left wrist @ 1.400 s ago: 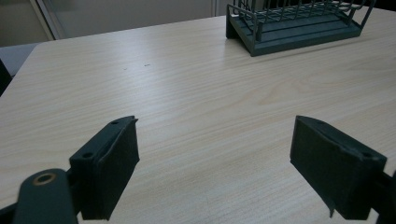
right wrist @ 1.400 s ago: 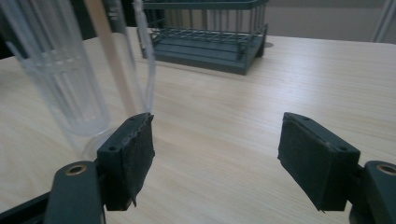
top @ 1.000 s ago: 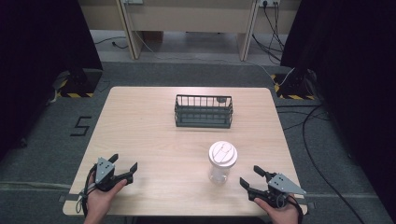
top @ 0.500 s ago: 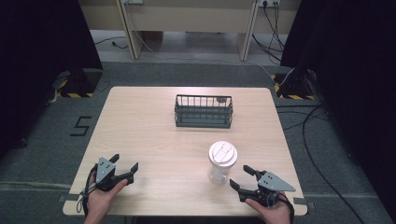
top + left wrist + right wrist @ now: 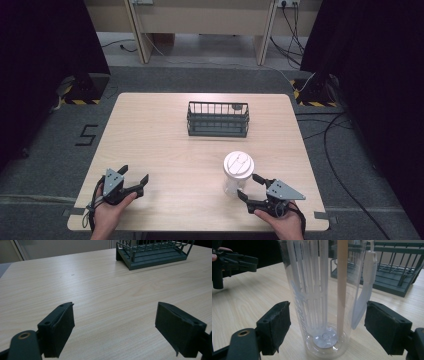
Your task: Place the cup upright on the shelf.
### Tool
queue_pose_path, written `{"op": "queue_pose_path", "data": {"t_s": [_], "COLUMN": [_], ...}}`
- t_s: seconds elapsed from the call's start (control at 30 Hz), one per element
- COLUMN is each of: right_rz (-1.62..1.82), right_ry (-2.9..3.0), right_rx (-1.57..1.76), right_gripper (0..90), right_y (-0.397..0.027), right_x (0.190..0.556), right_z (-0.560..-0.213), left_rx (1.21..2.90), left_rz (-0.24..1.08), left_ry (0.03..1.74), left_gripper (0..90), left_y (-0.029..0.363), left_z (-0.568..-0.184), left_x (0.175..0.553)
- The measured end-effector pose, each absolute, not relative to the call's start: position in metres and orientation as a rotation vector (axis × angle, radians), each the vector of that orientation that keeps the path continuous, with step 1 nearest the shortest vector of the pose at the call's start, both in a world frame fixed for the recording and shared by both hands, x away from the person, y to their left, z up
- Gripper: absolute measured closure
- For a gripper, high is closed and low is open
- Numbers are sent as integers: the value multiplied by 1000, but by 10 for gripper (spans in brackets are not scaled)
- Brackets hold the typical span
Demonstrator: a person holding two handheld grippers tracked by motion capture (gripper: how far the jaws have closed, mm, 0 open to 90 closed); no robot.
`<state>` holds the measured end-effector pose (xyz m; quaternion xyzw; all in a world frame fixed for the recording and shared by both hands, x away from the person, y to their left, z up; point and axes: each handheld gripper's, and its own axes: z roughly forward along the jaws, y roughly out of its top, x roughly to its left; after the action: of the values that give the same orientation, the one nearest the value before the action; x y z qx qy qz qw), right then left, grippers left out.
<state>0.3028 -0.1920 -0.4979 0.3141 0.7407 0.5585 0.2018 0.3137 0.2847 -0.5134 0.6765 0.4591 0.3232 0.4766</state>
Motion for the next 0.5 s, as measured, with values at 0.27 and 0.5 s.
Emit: {"op": "queue_pose_path", "data": {"t_s": [0.27, 0.5], "right_rz": [1559, 1543], "right_ry": [2080, 2095], "right_rx": [890, 884], "right_gripper": [196, 182], "right_y": [-182, -174], "right_x": [310, 316], "right_z": [-501, -504], "left_rx": [1653, 1651], "left_rz": [789, 787], "left_ry": [1119, 1118], "left_gripper": [151, 151], "left_y": [285, 284], "left_z": [-513, -514], "left_x": [314, 314]}}
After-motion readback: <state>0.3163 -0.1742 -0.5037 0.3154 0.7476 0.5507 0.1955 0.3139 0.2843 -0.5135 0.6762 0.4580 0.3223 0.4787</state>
